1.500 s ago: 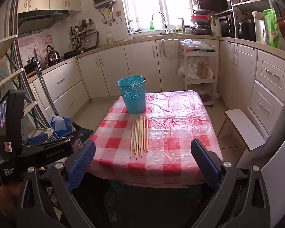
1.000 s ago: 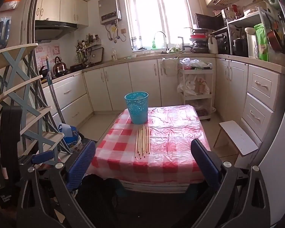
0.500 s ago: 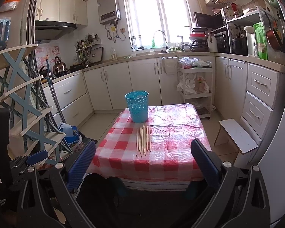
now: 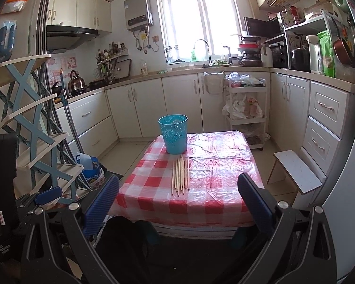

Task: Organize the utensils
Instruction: 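Move both tools toward the wooden chopsticks on the table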

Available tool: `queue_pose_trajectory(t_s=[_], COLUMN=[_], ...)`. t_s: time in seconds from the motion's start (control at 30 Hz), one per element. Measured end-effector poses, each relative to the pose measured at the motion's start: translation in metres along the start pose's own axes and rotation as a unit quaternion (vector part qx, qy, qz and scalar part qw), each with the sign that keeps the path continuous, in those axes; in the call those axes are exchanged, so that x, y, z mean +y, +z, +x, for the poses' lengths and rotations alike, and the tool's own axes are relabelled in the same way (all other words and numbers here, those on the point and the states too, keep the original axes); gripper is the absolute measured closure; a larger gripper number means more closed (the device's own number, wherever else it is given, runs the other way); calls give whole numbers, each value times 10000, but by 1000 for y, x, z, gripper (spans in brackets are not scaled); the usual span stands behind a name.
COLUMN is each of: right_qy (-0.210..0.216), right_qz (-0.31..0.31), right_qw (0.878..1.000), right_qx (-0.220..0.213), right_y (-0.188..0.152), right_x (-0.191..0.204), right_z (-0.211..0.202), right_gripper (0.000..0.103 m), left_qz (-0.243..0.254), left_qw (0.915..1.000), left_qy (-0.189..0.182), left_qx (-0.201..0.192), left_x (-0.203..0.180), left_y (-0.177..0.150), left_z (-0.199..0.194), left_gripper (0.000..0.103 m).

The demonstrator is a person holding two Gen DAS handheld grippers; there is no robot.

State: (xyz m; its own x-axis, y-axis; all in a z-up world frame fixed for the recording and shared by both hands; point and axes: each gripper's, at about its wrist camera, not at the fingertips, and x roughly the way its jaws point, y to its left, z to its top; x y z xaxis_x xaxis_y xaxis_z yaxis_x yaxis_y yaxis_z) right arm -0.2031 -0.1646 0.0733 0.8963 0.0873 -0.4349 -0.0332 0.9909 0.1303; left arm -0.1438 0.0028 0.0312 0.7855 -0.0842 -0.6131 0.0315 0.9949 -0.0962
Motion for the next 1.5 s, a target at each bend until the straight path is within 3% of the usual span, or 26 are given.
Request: queue_pose_trajectory(t_s=[1.5], right_qy=[26], right_qz=[-24], right_qw=[10000], right_qx=[73], right_y=[-2], right_x=[8], right_z=[6], right_gripper=[7], left_qz=[11], left_qw=[9997], left_qy=[-203], left_qx=[109], left_x=[-7], left_y=[-6], left_z=[12], left_gripper=[8])
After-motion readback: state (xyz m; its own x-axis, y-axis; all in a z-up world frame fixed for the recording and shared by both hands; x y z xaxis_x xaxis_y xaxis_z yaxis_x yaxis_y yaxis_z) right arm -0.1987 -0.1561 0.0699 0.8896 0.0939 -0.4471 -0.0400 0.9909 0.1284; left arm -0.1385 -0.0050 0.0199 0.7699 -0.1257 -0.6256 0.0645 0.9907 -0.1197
